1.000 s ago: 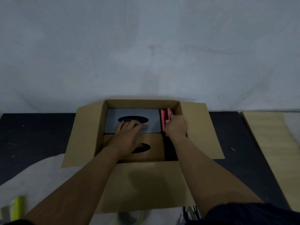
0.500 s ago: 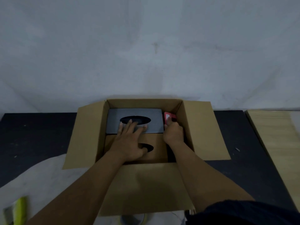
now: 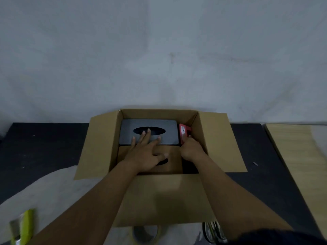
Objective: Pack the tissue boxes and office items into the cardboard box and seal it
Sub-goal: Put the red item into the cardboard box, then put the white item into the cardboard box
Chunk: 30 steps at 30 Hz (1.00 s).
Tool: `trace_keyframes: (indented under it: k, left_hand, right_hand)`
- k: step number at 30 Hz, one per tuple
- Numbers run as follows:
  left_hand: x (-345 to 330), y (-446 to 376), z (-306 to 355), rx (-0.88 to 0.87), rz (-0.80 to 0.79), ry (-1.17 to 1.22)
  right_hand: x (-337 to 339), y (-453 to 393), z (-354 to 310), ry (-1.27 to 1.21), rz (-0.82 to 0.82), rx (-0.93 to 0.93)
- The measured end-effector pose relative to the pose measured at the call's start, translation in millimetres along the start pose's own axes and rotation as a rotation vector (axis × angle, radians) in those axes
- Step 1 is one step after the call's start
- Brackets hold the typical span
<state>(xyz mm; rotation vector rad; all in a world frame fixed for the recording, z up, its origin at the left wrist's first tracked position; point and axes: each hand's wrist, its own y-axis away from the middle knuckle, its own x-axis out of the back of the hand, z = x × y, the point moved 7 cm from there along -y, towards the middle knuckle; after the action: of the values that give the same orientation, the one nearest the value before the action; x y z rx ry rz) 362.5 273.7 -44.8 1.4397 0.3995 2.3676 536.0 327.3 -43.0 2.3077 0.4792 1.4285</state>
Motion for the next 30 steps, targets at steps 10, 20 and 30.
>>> trace_keyframes:
  k: [10, 20, 30]
  left_hand:
    - [34, 140, -36, -0.161, 0.520, 0.432]
    - [13, 263, -183, 0.273, 0.641, 0.481]
    - [-25, 321, -258, 0.432, 0.493, 0.566]
  right_hand:
    - [-68, 148, -72, 0.031, 0.343, 0.306]
    - [-178, 241, -175, -0.101, 0.214, 0.977]
    - [-285, 192, -175, 0.579, -0.191, 0.727]
